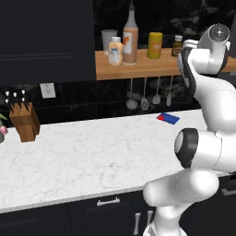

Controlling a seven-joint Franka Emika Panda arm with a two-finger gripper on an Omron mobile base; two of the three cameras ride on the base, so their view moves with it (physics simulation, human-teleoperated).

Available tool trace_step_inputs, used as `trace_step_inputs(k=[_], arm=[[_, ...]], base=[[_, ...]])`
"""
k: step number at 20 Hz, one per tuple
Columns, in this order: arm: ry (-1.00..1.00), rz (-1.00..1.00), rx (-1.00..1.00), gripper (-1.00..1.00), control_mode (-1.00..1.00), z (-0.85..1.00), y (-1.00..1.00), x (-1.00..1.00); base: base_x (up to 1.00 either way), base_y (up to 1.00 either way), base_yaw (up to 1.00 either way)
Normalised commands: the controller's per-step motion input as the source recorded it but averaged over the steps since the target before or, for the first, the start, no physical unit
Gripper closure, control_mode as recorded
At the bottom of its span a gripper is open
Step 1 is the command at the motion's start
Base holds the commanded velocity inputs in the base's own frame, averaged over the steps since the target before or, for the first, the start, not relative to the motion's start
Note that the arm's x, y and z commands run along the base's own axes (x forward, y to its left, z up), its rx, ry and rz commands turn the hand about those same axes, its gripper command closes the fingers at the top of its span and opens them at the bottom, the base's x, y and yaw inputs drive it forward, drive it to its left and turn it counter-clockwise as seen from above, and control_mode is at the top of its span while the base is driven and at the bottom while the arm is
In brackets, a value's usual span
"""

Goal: Put the shaker and condiment bottle from the counter next to their counterparts in the cabinet.

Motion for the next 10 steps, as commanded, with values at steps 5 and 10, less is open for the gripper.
trace_step_inputs(k=[5, 10], arm=[[0.0, 0.0, 0.0, 1.0, -1.0, -0.04, -0.21, 0.2], [-0.02, 0.0, 0.0, 1.0, -1.0, -0.16, -0.13, 0.2]], base=[[0.0, 0.0, 0.0], [0.0, 0.0, 0.0]])
